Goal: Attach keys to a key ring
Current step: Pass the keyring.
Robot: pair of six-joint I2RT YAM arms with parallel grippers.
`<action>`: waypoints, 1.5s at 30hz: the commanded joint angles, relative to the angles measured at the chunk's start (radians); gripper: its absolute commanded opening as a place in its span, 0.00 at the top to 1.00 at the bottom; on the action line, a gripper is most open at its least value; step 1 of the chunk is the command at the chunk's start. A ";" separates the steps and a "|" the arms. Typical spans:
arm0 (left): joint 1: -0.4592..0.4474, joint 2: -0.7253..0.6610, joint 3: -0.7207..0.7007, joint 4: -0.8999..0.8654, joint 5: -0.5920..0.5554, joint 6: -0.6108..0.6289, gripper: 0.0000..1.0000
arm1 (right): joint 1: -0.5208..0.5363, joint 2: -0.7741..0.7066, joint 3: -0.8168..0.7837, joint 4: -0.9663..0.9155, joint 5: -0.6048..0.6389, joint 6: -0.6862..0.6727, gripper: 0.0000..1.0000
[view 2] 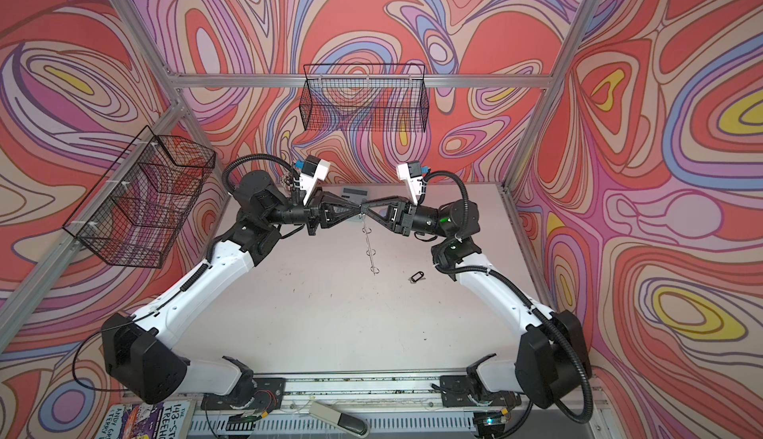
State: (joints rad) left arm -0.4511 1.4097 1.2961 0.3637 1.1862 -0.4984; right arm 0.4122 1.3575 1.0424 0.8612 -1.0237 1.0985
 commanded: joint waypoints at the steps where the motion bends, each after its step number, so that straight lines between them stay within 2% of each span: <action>1: 0.005 -0.002 0.042 0.044 0.017 0.003 1.00 | 0.006 -0.019 -0.013 0.061 -0.025 0.049 0.77; 7: 0.009 -0.001 0.045 0.039 0.017 0.009 1.00 | 0.005 -0.002 -0.033 0.171 -0.043 0.137 0.77; 19: 0.010 0.022 0.060 0.027 0.024 0.006 1.00 | 0.010 0.004 -0.030 0.248 -0.060 0.183 0.79; 26: 0.010 0.025 0.047 0.018 0.017 0.016 1.00 | 0.014 0.098 -0.011 0.622 -0.052 0.467 0.81; 29: 0.010 0.025 0.042 0.018 0.016 0.016 1.00 | 0.022 0.140 0.007 0.709 -0.052 0.540 0.82; 37: 0.010 0.021 0.042 -0.004 0.009 0.037 1.00 | 0.028 0.083 -0.007 0.540 -0.059 0.397 0.86; 41: 0.010 0.032 0.042 0.018 0.014 0.018 1.00 | 0.034 0.077 -0.002 0.529 -0.061 0.384 1.00; 45: 0.011 0.029 0.035 0.028 0.012 0.008 1.00 | 0.035 0.065 -0.006 0.466 -0.061 0.330 1.00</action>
State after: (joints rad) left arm -0.4507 1.4212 1.3331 0.3653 1.2499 -0.4862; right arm 0.4206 1.4715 1.0176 1.3293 -1.0473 1.4624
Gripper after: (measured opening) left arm 0.047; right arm 0.048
